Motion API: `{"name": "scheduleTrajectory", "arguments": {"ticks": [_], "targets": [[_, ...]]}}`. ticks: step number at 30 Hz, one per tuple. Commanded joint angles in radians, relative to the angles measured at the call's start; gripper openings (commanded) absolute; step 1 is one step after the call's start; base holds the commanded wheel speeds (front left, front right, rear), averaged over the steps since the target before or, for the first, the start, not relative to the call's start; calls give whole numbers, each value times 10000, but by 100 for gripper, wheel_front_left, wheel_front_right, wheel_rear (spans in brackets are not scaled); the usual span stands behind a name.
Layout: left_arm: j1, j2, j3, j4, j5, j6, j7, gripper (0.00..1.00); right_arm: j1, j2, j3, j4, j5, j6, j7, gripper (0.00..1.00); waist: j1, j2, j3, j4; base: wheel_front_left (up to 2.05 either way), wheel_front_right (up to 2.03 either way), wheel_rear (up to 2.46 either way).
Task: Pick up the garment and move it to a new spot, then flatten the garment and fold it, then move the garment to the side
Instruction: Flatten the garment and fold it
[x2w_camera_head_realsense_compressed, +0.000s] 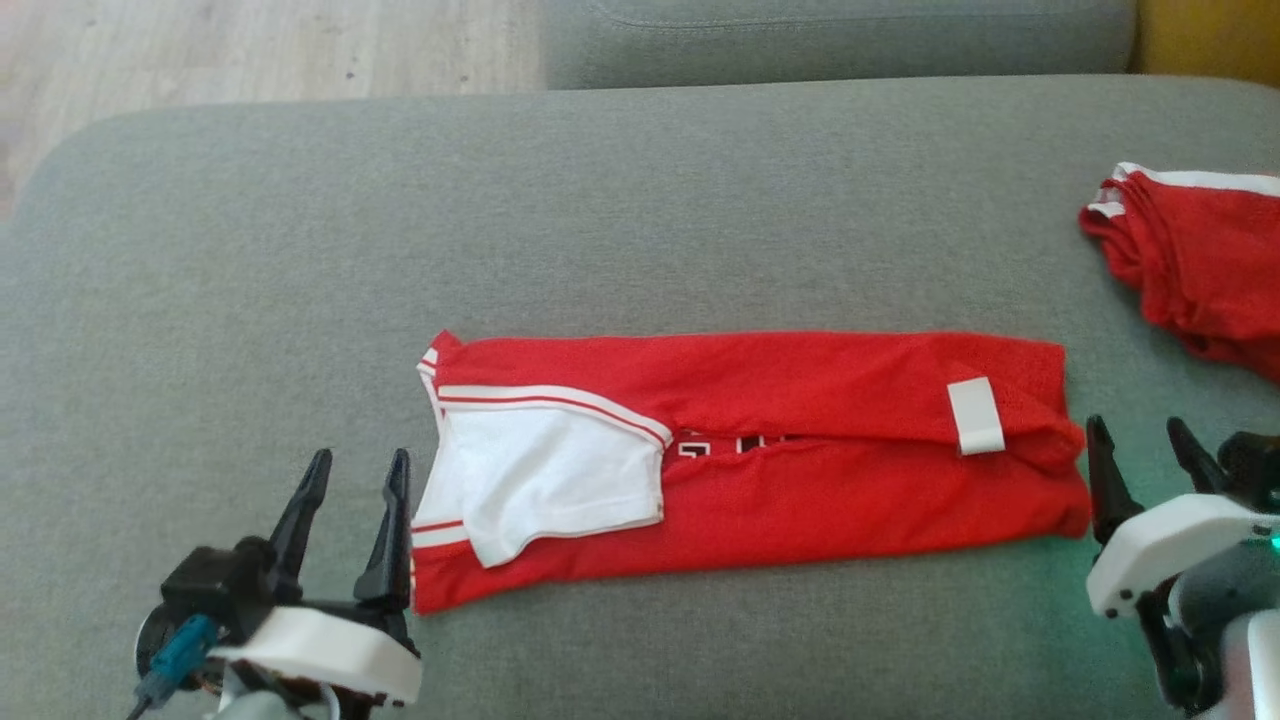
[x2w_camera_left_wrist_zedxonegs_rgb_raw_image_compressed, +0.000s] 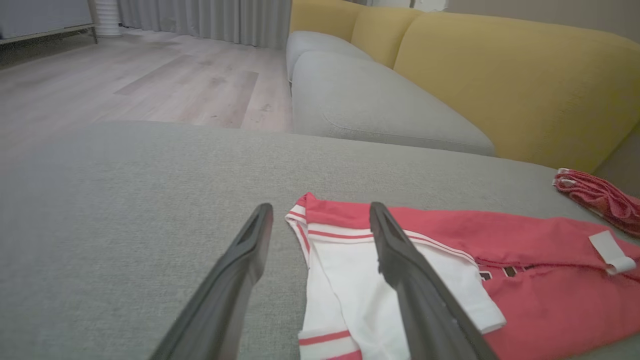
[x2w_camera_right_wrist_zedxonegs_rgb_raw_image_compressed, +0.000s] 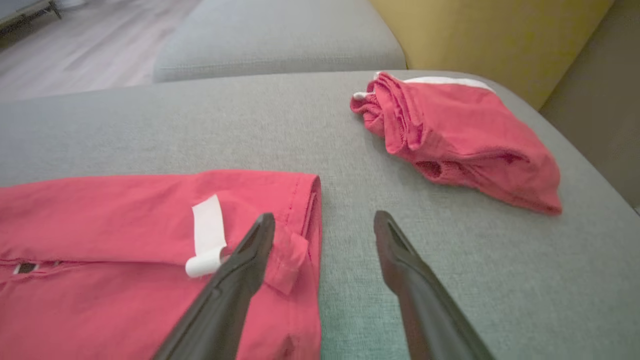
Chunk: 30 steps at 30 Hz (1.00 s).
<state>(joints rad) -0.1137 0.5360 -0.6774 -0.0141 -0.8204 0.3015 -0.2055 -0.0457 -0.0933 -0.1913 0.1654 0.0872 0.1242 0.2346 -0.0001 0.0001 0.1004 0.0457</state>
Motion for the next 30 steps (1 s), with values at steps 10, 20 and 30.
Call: {"name": "scheduleTrajectory", "arguments": {"ticks": [10, 20, 30], "targets": [[215, -44, 834, -551, -132, 400, -363, 100, -1414, -116, -301, 1853, -231, 65, 673, 100, 1, -1, 158, 772, 0, 0, 0], [358, -86, 825, -706, -25, 518, -410, 100, -1676, -110, -582, 3282, -435, 65, 880, 57, 1, -1, 110, 993, 0, 0, 0], [452, -126, 706, -832, 20, 617, -356, 100, -2105, -420, -746, 3556, -63, 65, 491, 0, 1, -1, -241, 516, 0, 0, 0]]}}
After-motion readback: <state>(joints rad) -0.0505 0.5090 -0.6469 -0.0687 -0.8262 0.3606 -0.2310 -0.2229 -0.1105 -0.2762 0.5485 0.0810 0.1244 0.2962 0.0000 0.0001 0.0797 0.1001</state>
